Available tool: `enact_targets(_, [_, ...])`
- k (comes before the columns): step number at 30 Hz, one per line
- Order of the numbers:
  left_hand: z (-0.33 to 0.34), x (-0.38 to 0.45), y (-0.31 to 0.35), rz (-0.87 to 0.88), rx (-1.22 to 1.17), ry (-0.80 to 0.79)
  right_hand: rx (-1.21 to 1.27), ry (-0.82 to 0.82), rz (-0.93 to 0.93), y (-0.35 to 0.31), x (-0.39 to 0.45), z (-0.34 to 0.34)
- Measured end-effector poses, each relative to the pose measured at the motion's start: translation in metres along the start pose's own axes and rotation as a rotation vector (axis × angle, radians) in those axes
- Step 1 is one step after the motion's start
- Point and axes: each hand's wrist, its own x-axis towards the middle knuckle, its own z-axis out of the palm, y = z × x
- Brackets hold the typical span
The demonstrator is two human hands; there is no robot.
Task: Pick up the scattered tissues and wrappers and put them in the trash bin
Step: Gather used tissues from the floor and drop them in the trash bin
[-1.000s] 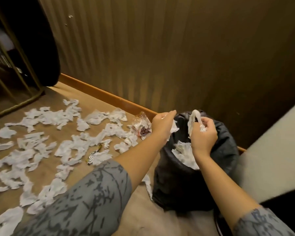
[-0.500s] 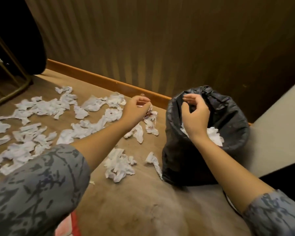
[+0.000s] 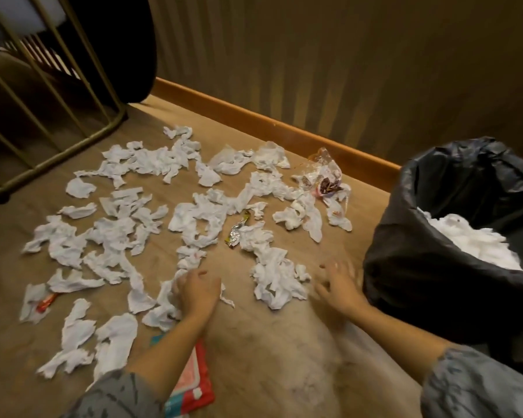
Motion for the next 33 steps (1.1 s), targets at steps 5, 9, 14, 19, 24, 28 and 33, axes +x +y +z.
enact_targets(5, [-0.005, 0.01, -0.048, -0.192, 0.151, 0.12, 0.032, 0.127, 0.087, 0.019, -0.008, 0.032])
enact_targets(9, [0.011, -0.002, -0.039, -0.043, -0.008, 0.012, 0.199, 0.152, -0.133, 0.007, -0.013, 0.056])
enact_targets(14, [0.036, -0.041, -0.029, 0.309, -0.166, -0.097, 0.374, 0.398, -0.326, -0.027, -0.023, 0.056])
enact_targets(19, [0.026, -0.042, 0.0, 0.371, -0.415, -0.04, 0.565, 0.494, -0.336, -0.068, 0.008, 0.032])
enact_targets(24, [0.004, -0.012, -0.011, 0.326, -0.253, 0.249, 0.33, 0.291, -0.397, -0.082, 0.034, 0.044])
enact_targets(28, [-0.015, 0.006, -0.054, 0.187, 0.098, 0.399, 0.03, 0.17, -0.611, -0.068, 0.027, 0.074])
enact_targets(33, [-0.008, -0.003, -0.094, 0.124, 0.296, 0.163, 0.079, 0.245, -0.809, -0.042, 0.003, 0.097])
